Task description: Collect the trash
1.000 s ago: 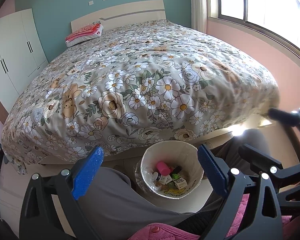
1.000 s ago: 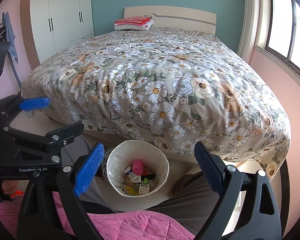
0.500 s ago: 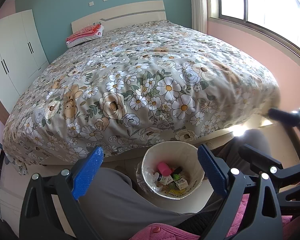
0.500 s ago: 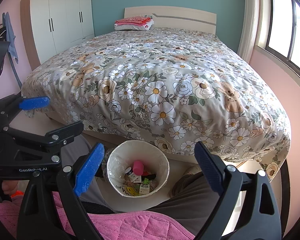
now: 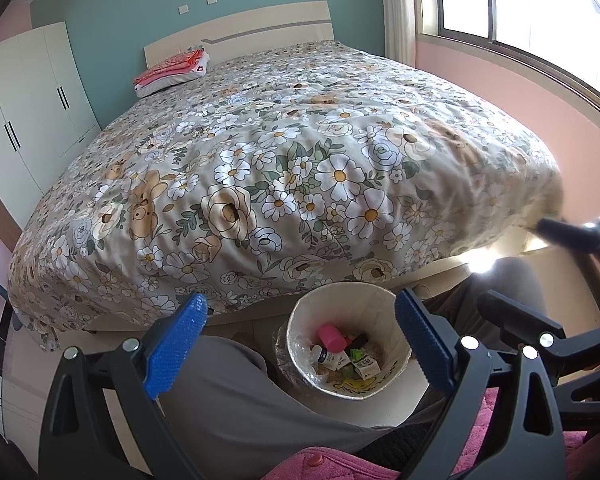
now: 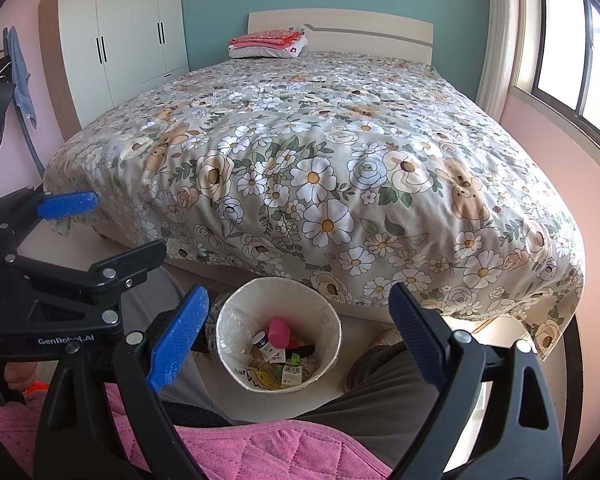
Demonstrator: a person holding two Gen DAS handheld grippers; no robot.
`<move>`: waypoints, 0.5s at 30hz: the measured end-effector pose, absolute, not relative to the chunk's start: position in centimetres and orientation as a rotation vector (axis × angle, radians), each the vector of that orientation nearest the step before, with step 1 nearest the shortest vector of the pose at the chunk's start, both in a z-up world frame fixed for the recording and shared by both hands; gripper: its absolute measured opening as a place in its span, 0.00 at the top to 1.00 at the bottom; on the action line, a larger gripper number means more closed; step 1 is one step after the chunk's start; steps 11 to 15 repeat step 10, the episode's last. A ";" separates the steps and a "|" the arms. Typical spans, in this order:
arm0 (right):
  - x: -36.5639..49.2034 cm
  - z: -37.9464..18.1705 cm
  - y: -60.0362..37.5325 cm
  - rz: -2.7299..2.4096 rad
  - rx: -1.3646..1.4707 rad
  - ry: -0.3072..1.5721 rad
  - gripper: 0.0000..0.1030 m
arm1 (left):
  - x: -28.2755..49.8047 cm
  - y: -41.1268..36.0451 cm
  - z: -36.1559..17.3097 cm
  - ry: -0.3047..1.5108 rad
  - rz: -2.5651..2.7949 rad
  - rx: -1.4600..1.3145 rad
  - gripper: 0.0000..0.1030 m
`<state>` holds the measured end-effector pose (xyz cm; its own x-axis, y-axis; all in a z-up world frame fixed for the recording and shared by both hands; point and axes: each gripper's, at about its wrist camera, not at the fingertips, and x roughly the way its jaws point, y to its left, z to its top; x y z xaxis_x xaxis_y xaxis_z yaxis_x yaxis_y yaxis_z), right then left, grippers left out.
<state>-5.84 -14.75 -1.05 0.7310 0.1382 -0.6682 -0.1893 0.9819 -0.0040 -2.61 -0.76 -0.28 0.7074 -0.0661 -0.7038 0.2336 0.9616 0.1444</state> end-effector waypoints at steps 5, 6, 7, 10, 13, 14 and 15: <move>-5.9 -1.2 -14.9 0.179 -0.074 0.731 0.13 | -2.6 -0.7 -0.4 0.780 -0.170 0.223 0.06; -5.9 -1.2 -14.9 0.180 -0.073 0.732 0.13 | -2.6 -0.8 -0.4 0.782 -0.172 0.220 0.06; -5.9 -1.2 -14.9 0.180 -0.072 0.731 0.13 | -2.6 -0.8 -0.5 0.784 -0.171 0.219 0.06; -5.8 -1.2 -15.0 0.178 -0.073 0.732 0.13 | -2.6 -0.8 -0.5 0.786 -0.169 0.221 0.06; -5.8 -1.2 -15.0 0.178 -0.073 0.732 0.13 | -2.6 -0.8 -0.5 0.786 -0.169 0.221 0.06; -5.8 -1.2 -15.0 0.178 -0.073 0.732 0.13 | -2.6 -0.8 -0.5 0.786 -0.169 0.221 0.06; -5.8 -1.2 -15.0 0.178 -0.073 0.732 0.13 | -2.6 -0.8 -0.5 0.786 -0.169 0.221 0.06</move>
